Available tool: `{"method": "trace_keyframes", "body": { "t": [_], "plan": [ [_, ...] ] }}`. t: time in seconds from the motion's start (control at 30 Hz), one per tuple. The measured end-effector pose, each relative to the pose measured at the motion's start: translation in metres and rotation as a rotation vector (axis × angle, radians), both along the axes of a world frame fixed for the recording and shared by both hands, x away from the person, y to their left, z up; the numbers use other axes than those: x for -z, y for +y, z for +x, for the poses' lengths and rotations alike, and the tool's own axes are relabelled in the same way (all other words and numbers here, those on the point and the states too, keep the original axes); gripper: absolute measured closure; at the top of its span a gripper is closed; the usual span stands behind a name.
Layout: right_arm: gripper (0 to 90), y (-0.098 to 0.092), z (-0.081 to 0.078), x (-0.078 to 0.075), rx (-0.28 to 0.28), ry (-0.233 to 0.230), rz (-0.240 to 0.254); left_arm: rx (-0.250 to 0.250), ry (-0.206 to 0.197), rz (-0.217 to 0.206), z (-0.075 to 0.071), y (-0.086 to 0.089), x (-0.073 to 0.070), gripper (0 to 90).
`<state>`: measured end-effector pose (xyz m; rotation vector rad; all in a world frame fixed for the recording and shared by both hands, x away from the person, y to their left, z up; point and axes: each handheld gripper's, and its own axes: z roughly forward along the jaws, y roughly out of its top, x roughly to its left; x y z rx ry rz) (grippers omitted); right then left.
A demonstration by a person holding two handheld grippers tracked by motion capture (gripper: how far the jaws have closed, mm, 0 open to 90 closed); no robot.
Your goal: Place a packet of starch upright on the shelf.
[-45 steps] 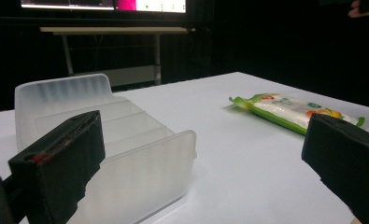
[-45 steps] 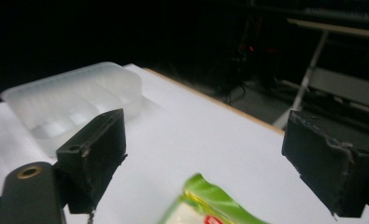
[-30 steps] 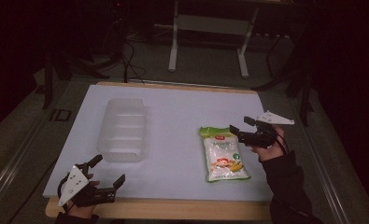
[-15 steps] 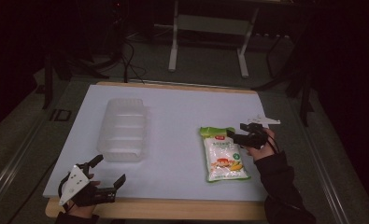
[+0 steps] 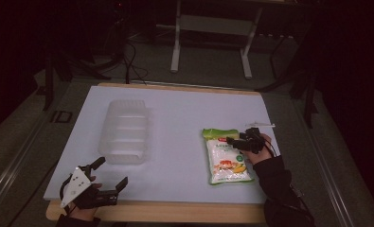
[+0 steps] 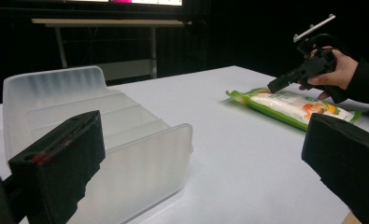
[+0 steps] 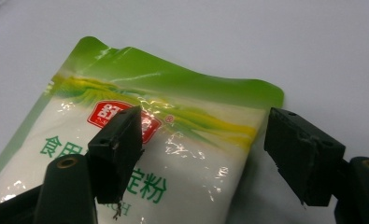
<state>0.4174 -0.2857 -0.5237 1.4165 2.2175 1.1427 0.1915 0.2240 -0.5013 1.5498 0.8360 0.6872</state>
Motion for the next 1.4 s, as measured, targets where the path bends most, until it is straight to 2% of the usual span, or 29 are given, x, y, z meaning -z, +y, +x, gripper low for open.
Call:
{"method": "trace_keyframes", "body": {
  "t": [0.07,0.17,0.3,0.5,0.67,0.77,0.93,0.97,1.13,1.2,1.3,1.4],
  "plan": [
    [27.8,0.001,0.001,0.002,0.003,0.02,0.008,0.002,0.003,0.001,0.0,0.0,0.0,0.0],
    [26.7,-0.002,0.006,0.006,0.02,0.111,0.062,0.004,0.005,0.002,0.0,-0.001,0.0,0.0],
    [27.7,-0.001,0.006,0.005,0.017,0.115,0.051,0.007,0.004,0.004,0.001,-0.001,0.0,0.0],
    [44.8,0.006,0.005,0.0,0.014,0.175,0.042,0.014,0.012,0.01,0.001,-0.002,0.001,0.0],
    [56.3,0.014,0.004,-0.002,0.011,0.197,0.033,0.019,0.011,0.012,0.002,-0.004,0.001,0.0],
    [64.2,0.019,0.003,-0.004,-0.001,0.174,0.009,0.02,0.011,0.012,0.003,-0.004,0.001,0.0],
    [78.5,0.029,-0.001,-0.014,-0.042,0.132,-0.062,0.021,0.008,0.008,0.003,-0.005,0.001,0.0],
    [80.7,0.03,-0.001,-0.016,-0.035,0.141,-0.057,0.021,0.006,0.008,0.003,-0.004,0.0,0.0],
    [82.0,0.033,-0.005,-0.025,-0.058,0.117,-0.064,0.009,0.002,-0.002,0.003,-0.002,0.0,0.0],
    [82.3,0.033,-0.007,-0.03,-0.056,0.115,-0.052,0.003,-0.002,-0.004,0.003,-0.001,0.0,0.0],
    [82.3,0.032,-0.012,-0.04,-0.06,0.08,-0.023,-0.012,-0.014,-0.001,0.004,0.0,0.001,0.0],
    [82.4,0.031,-0.02,-0.051,-0.075,0.038,-0.015,-0.032,-0.012,0.001,0.004,0.0,0.001,0.0]
  ]
}}
